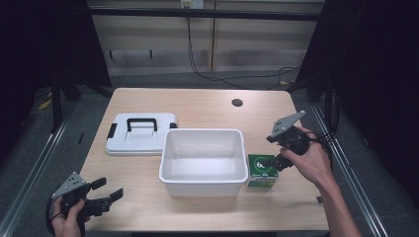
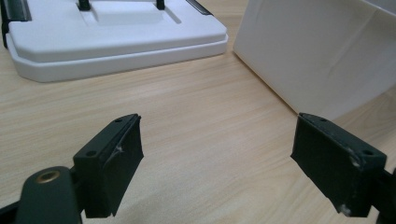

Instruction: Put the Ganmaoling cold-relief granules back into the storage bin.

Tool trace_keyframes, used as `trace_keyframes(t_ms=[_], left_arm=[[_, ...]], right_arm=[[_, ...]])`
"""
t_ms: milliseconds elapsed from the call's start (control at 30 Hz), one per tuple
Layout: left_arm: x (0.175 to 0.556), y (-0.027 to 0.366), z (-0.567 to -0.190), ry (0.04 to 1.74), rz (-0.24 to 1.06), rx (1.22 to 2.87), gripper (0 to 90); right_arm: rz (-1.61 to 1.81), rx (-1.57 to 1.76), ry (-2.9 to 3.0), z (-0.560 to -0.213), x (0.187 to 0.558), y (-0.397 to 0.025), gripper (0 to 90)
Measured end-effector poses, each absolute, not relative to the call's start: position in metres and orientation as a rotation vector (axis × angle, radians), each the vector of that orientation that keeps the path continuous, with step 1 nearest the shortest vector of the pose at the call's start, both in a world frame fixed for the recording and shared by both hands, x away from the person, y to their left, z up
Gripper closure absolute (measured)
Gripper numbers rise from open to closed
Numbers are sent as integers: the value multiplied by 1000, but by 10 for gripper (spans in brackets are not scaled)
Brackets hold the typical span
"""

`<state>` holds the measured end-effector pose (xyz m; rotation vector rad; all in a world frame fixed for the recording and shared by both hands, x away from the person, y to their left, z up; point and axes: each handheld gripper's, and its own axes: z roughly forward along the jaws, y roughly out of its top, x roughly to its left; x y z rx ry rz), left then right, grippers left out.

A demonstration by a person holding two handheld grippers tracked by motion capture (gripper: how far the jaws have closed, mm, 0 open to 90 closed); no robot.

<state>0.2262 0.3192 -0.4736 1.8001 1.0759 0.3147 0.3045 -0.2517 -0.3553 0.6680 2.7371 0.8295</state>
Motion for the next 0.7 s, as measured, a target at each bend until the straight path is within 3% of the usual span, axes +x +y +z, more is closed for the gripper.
trace_keyframes(t_ms=[633, 700], left_arm=[[226, 318, -473, 1053, 318, 1800, 158], [226, 319, -473, 1052, 317, 1799, 158]], right_arm=[[469, 494, 2957, -370, 315, -230, 127], [443, 444, 2971, -373, 315, -227, 94]])
